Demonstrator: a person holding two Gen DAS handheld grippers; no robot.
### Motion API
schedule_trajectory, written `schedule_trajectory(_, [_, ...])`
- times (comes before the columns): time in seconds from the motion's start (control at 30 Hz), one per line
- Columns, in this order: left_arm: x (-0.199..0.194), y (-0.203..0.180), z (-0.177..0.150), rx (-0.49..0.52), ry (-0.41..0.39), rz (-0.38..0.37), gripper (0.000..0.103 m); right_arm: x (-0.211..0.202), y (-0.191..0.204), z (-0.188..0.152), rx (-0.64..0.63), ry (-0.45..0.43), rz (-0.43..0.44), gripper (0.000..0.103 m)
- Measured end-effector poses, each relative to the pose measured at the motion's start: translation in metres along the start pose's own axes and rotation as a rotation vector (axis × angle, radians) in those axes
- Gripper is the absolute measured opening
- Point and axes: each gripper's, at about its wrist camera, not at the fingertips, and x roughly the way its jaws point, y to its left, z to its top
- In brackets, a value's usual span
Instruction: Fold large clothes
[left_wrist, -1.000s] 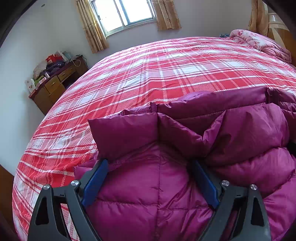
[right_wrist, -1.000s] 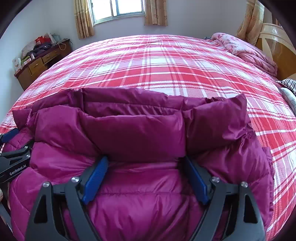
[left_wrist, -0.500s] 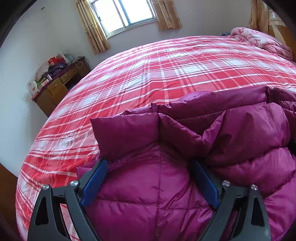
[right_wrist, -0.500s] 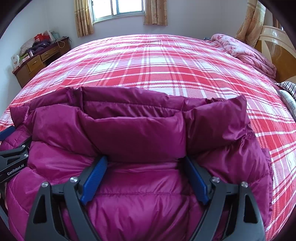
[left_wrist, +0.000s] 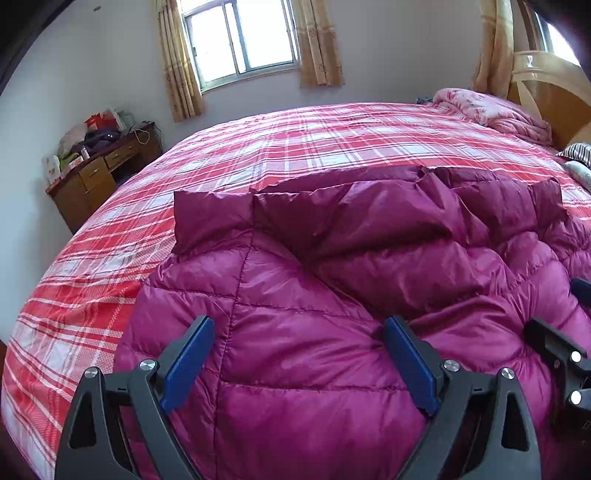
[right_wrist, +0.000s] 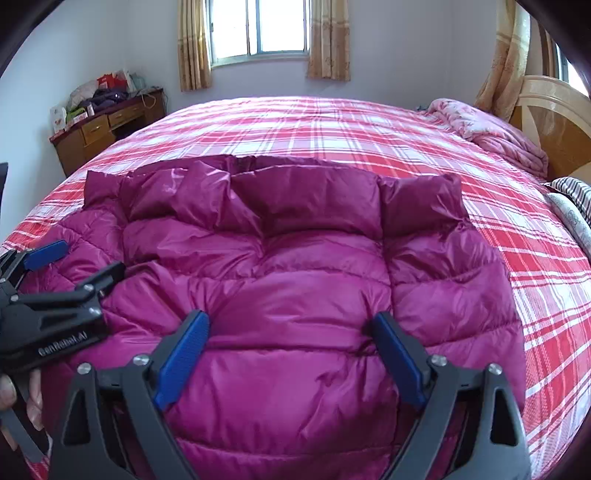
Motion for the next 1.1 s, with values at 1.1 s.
schedule_trajectory(1.1, [-0.031,0.072,-0.052,-0.192,0.039,0.012,0.102,-0.033,-0.081,-0.031,0.121,0.011,-0.169,0.093])
